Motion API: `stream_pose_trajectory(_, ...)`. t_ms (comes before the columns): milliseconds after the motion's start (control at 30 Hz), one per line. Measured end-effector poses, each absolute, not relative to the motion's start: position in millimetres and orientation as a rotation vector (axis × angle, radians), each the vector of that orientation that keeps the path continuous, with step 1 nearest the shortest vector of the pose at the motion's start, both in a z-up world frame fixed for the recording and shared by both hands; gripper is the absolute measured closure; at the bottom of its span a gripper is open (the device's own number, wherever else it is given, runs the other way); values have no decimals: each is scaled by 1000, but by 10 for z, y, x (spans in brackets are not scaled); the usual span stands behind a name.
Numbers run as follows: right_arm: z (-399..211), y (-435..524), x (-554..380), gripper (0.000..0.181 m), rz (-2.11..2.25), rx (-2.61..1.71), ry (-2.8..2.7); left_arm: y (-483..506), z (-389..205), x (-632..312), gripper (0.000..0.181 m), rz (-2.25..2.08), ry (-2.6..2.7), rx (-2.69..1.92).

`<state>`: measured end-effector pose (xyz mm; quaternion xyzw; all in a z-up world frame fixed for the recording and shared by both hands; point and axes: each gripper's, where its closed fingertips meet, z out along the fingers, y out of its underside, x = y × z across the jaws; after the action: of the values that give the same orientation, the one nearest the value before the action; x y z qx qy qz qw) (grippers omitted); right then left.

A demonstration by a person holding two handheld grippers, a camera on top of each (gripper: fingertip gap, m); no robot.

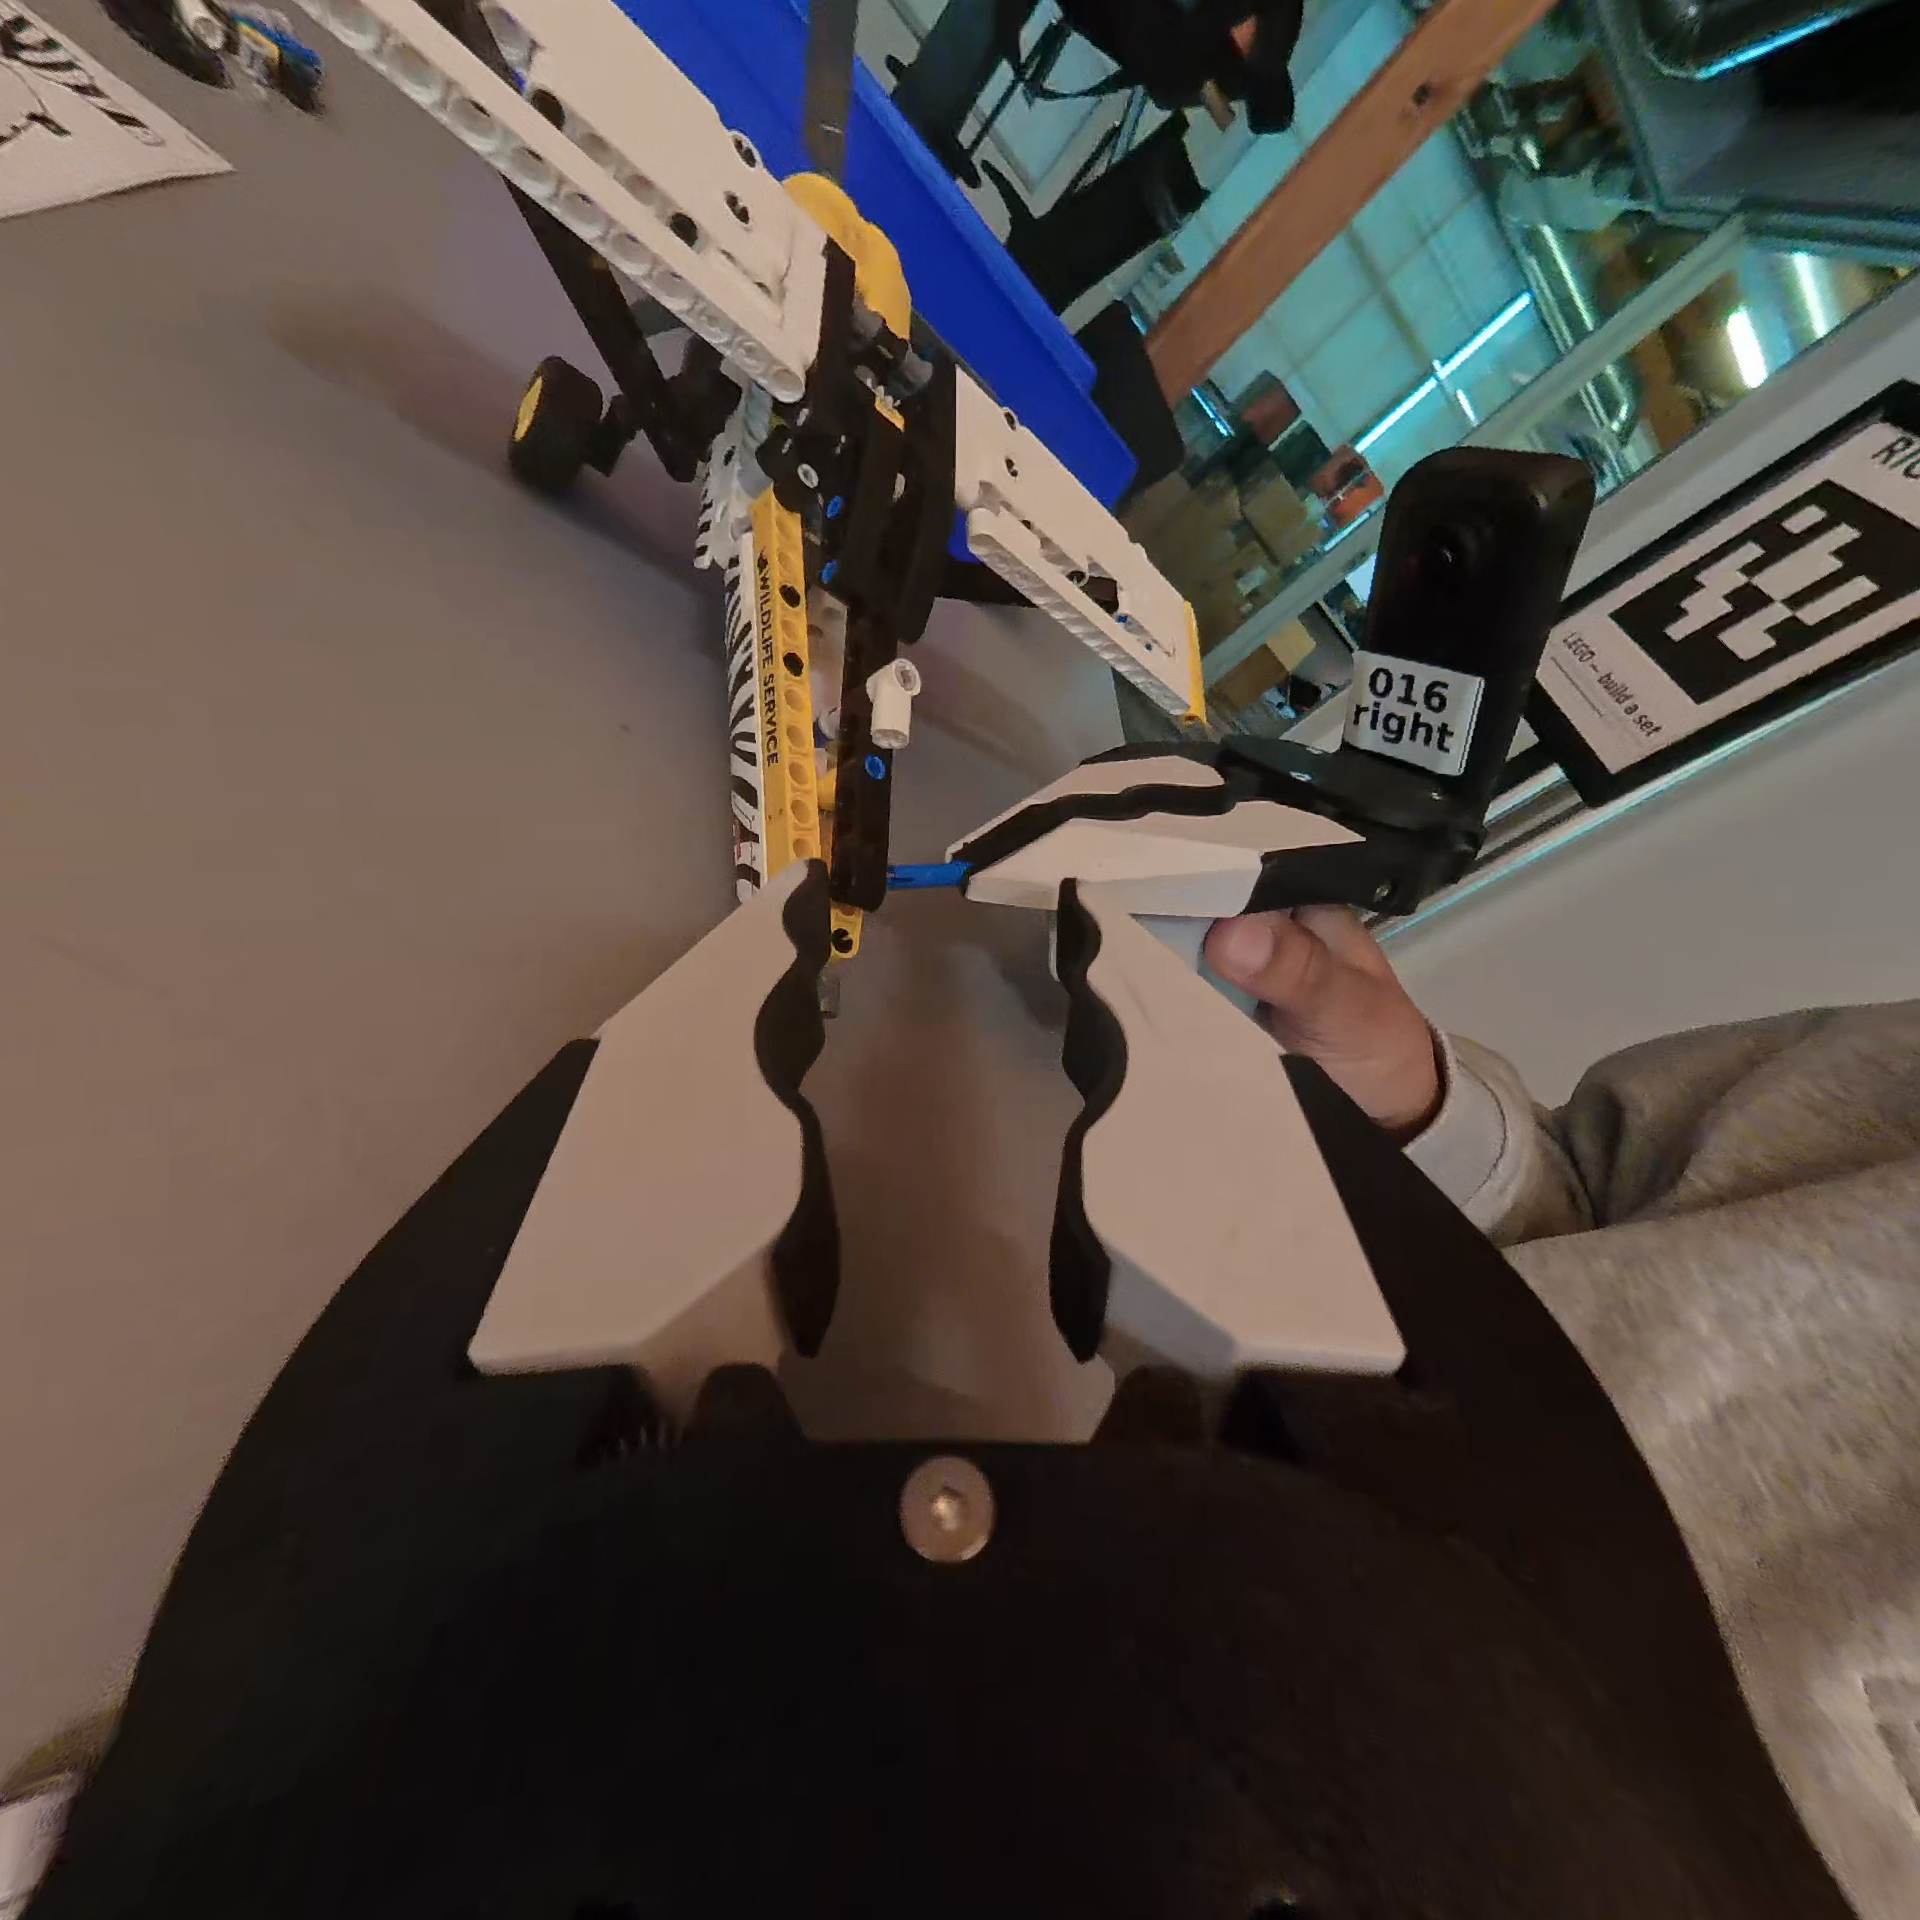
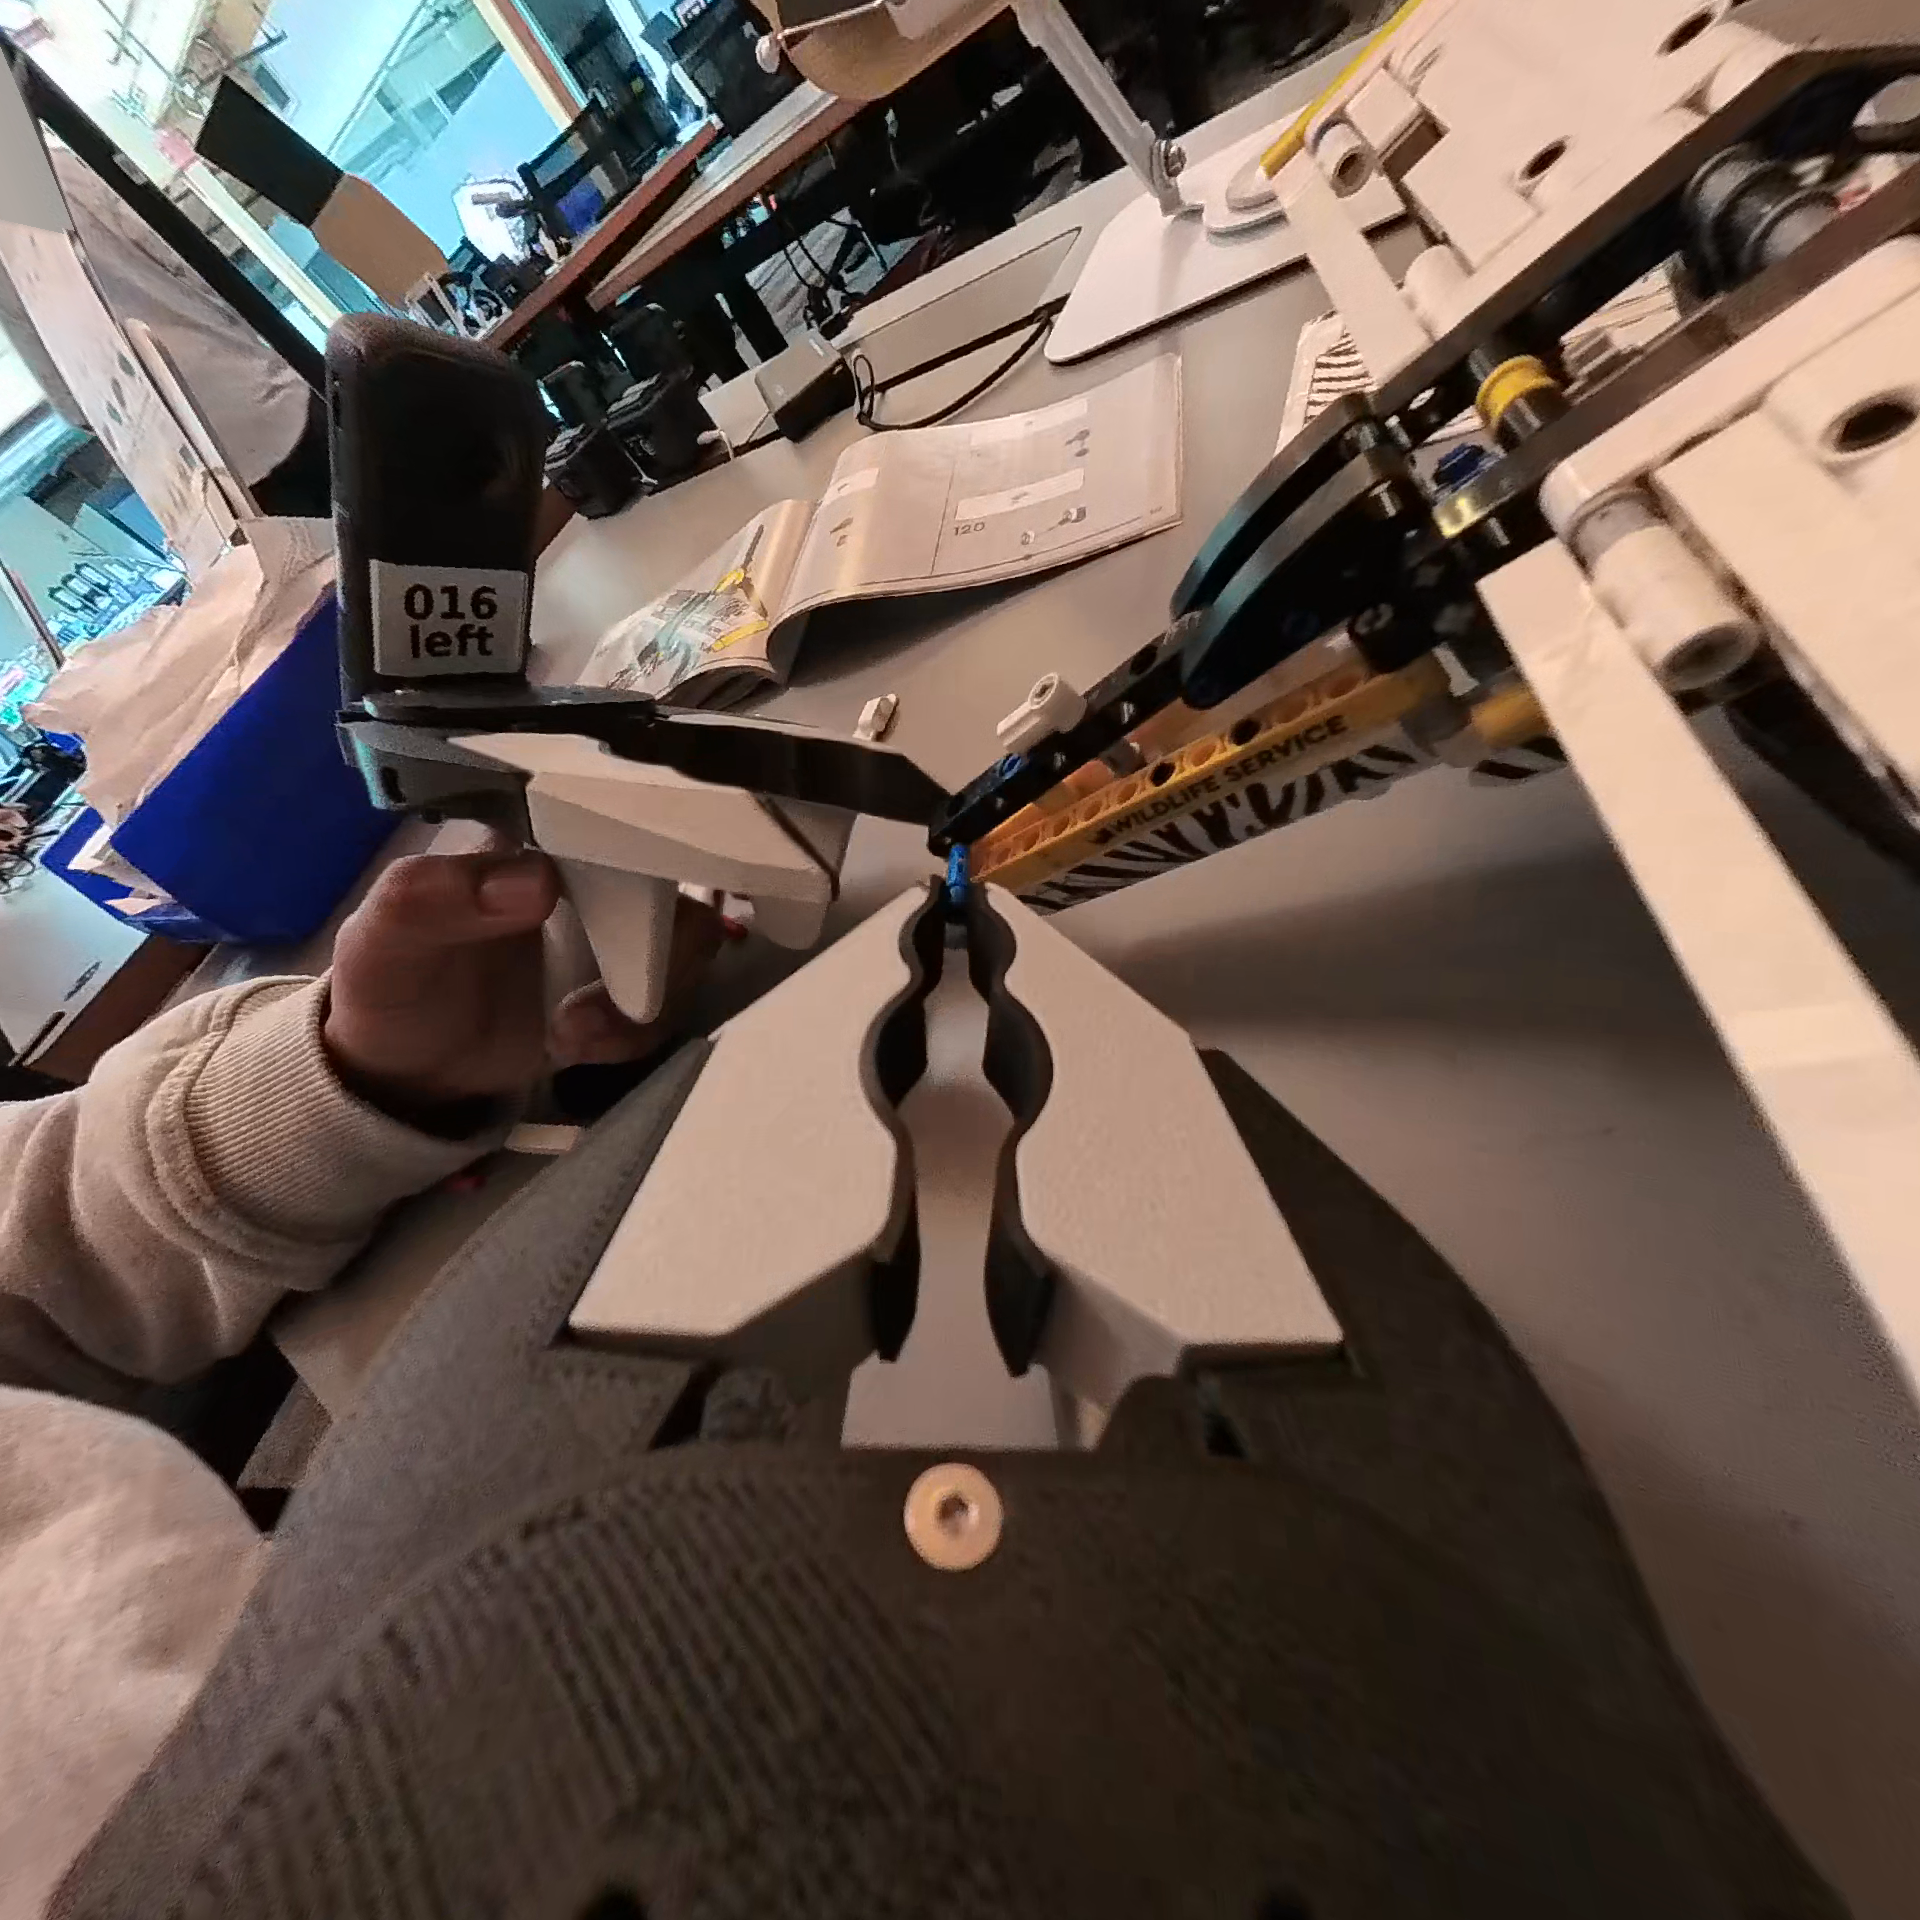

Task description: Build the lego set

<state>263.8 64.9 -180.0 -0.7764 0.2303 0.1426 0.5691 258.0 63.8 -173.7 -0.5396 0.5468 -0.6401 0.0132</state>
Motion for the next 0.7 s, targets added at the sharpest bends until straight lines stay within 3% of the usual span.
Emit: stream_pose_trajectory(700,-1857,554,2532,179,635,-1716,700,513,-1741,2470,139,-2080,1746,-1690)
